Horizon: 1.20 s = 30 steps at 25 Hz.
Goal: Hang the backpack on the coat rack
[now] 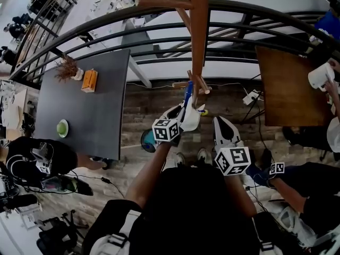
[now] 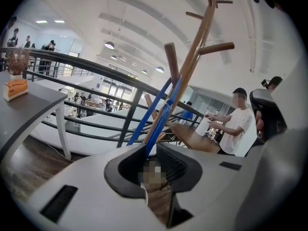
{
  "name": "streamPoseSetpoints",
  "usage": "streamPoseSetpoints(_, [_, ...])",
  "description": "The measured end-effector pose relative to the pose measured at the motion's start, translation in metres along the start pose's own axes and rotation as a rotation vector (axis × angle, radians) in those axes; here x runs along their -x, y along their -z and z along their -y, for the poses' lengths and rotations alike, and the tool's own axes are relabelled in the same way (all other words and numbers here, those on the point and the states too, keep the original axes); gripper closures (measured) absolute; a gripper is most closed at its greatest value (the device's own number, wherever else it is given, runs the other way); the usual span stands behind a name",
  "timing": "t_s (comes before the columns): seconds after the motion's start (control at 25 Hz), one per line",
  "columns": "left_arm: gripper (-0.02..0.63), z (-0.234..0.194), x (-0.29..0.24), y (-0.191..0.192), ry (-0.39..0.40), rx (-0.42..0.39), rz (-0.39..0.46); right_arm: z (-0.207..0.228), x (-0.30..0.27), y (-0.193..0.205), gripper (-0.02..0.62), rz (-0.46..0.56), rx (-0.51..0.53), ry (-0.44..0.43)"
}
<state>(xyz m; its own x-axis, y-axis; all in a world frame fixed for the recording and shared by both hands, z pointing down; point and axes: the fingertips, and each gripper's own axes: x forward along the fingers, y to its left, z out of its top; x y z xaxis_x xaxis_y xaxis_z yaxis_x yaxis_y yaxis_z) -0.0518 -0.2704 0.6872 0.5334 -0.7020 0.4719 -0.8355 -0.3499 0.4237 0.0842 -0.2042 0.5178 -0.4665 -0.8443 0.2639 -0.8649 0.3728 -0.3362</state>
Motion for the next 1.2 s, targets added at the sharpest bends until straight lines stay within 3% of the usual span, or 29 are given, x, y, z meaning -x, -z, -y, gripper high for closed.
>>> streamPoseSetpoints(0.2, [0.551,0.002,0.012,-0.005,-0.003,-0.012,0.028,-0.009,0.001,0.002,0.583,-0.001,0.009,-0.017])
streamPoseSetpoints(0.52, [0.591,0.017,0.035,-0.009,-0.024,-0.112,0.011,-0.023,0.004,0.002,0.583,0.002,0.028,-0.032])
streamPoseSetpoints(0.96, [0.598,0.047,0.098,-0.045,-0.062,-0.336,0.105,-0.043,0.01,0.005,0.583,0.002,0.039,-0.022])
streamPoseSetpoints(1.2, [0.598,0.053,0.128,-0.058,-0.062,-0.363,0.154,-0.062,0.012,0.004,0.583,0.012,0.046,-0.027])
